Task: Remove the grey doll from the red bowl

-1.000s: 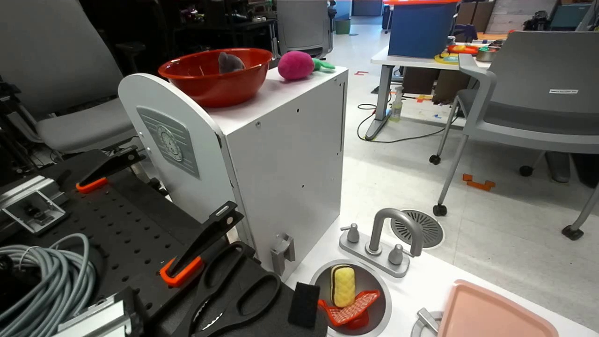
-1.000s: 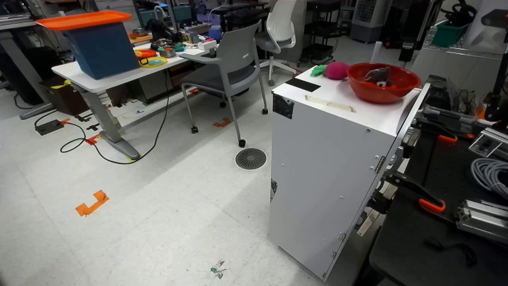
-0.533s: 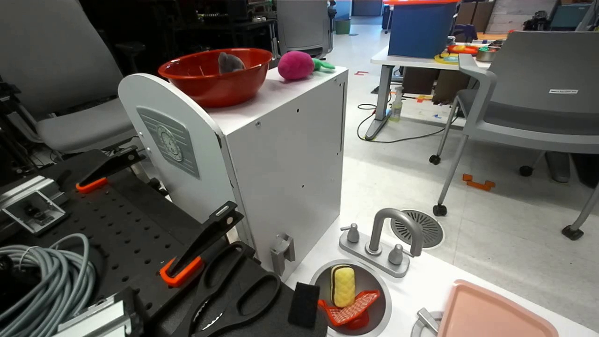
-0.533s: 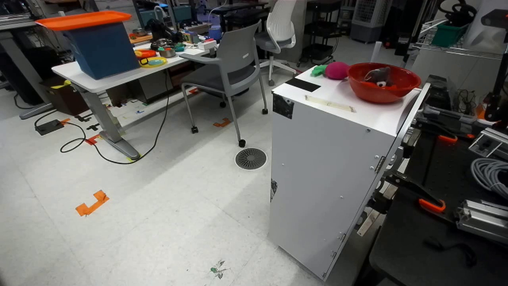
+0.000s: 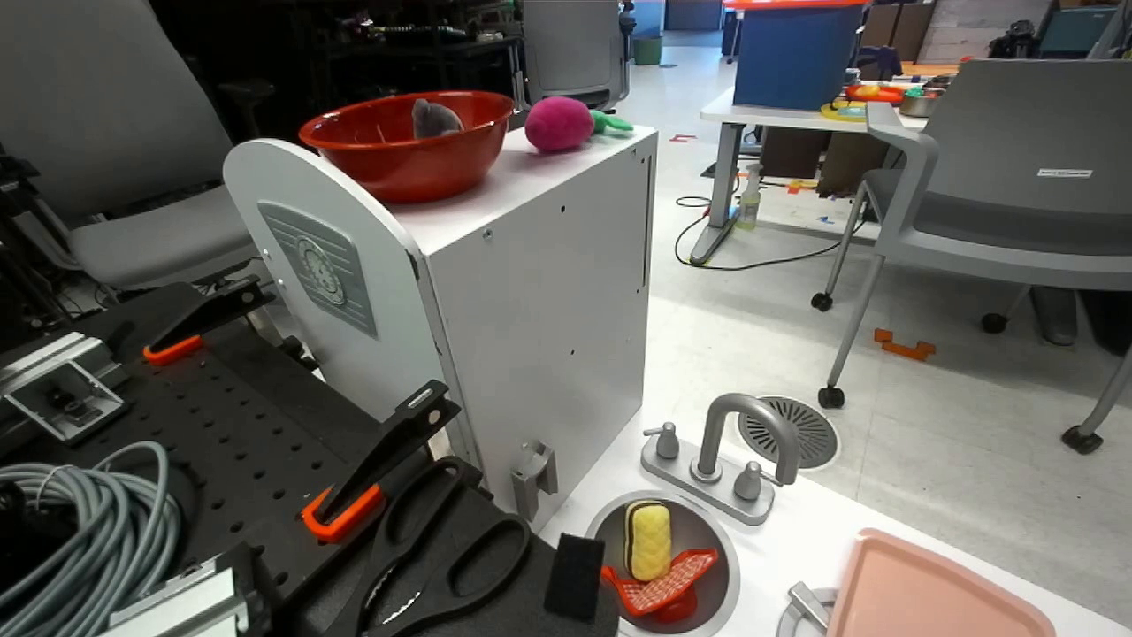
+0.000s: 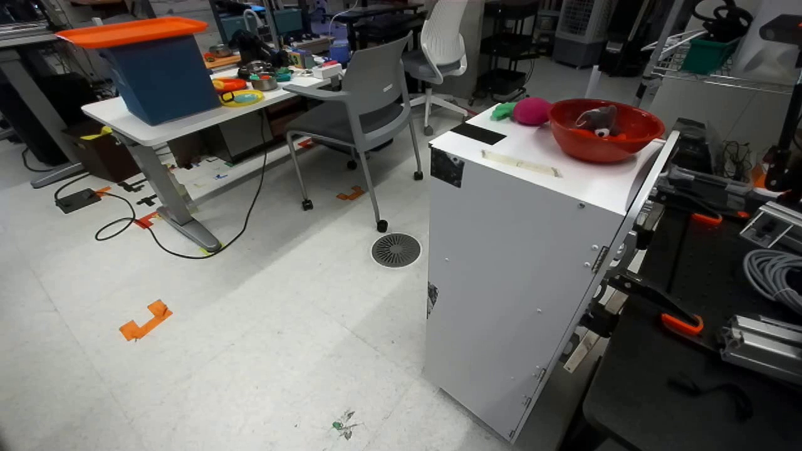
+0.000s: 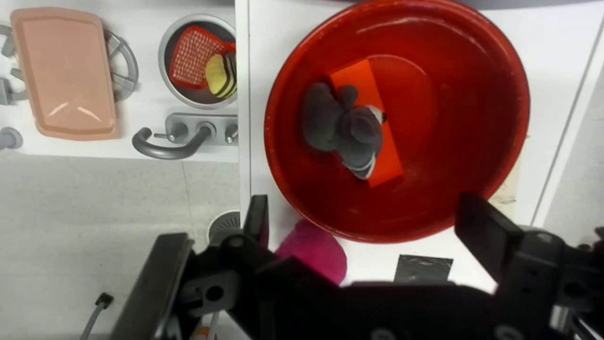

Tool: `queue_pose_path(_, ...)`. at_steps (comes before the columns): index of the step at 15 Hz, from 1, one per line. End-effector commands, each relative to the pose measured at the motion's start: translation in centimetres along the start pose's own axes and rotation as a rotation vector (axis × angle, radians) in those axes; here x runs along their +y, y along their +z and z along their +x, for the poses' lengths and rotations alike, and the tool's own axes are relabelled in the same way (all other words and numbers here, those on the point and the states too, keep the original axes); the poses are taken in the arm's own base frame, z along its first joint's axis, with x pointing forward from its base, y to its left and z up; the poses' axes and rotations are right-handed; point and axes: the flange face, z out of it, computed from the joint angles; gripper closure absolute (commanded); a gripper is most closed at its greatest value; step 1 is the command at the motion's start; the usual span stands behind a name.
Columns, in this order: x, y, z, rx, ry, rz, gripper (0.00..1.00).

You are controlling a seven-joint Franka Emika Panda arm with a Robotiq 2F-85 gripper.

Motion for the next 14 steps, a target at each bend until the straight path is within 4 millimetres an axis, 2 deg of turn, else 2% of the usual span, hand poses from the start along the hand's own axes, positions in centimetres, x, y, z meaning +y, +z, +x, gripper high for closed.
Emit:
queue_pose_path(1, 0.0, -0.2, 0.2, 0.014, -0.009, 0.010, 0.00)
queue_pose_path(6, -0.3, 0.2, 0.2, -0.003, -0.022, 0.024, 0.00)
queue_pose_path(14, -4.2, 1.2, 0.0, -0.111, -0.082, -0.006, 0.00)
